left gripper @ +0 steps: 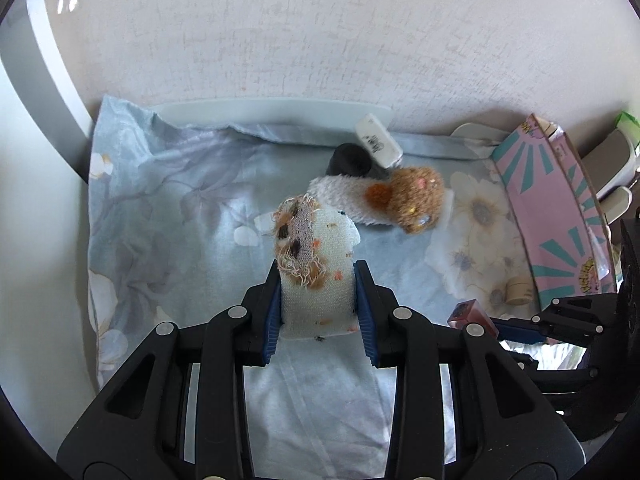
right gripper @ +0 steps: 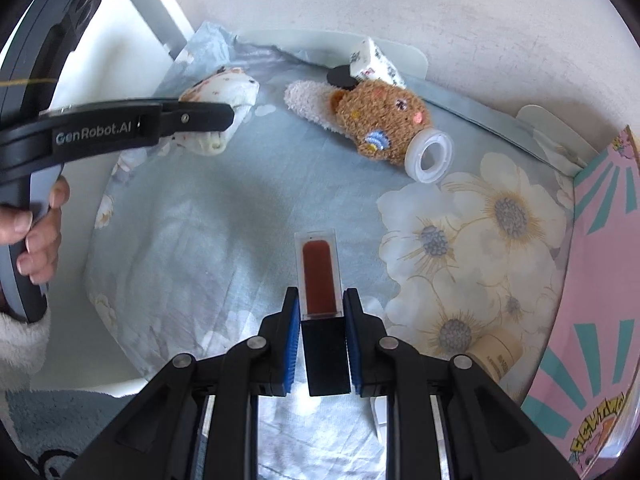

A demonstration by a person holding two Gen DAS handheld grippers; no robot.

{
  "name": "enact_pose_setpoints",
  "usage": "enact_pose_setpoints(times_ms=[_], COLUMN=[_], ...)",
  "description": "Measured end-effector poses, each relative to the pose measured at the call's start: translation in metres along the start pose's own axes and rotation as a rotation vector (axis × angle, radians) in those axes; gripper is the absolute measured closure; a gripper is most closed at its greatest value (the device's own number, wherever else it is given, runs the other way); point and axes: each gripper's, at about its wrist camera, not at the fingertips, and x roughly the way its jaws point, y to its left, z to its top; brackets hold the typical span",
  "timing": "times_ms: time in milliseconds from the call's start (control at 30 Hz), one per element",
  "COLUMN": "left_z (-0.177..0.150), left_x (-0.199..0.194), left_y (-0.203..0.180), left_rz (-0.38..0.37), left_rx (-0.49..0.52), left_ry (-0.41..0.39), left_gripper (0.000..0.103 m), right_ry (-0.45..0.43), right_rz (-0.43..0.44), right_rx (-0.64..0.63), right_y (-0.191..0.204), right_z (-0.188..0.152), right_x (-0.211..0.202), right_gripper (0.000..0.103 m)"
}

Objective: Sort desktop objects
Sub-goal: 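Lift the plush and lipstick and carry both toward the cardboard box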

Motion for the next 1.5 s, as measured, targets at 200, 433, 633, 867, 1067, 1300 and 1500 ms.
enact_pose_setpoints(times_ms=[200,433,633,867,1067,1300,1500], left_z=[0.007,0.017,0.028,0.039,0.051,0.060,0.062], left_x=[-0.020,-0.040,-0.050,-0.044,-0.038,-0.016,0.005], left_y=[-0.012,-0.035,-0.066,-0.108,-0.159,-0.233,-0.298], left_rz=[0.004,-0.007,-0.034,-0.090,-0.134,-0.198,-0.248], left_rx=[-0.002,-0.004,0.027,0.071,0.147,0.238,0.310], left_ry=[-0.017,-0.028,-0.052,-0.034,-0.038,-0.016,0.003], left_gripper=[0.073,0.073,0.073,0.073,0.073,0.073,0.073], right_ry=[-0.029,-0.042,-0.071,-0.126,-0.164,-0.156,-0.135], right_rz=[0.000,0.008,-0.047,-0.078,-0.116,-0.160,-0.158], right_rx=[0.043,0.128,0.136,0.164,0.212,0.297,0.355], right_y=[-0.006,-0.024,-0.047,-0.076,-0.108,-0.153,-0.184], right_z=[0.004,0.002,-0.002,-0.007,-0.026,-0.057,-0.082], right_x=[-0.025,-0.056,-0.087,-0.118,-0.145,-0.160,-0.160], right_gripper=[0.084,0.084,0.084,0.084,0.084,0.084,0.084])
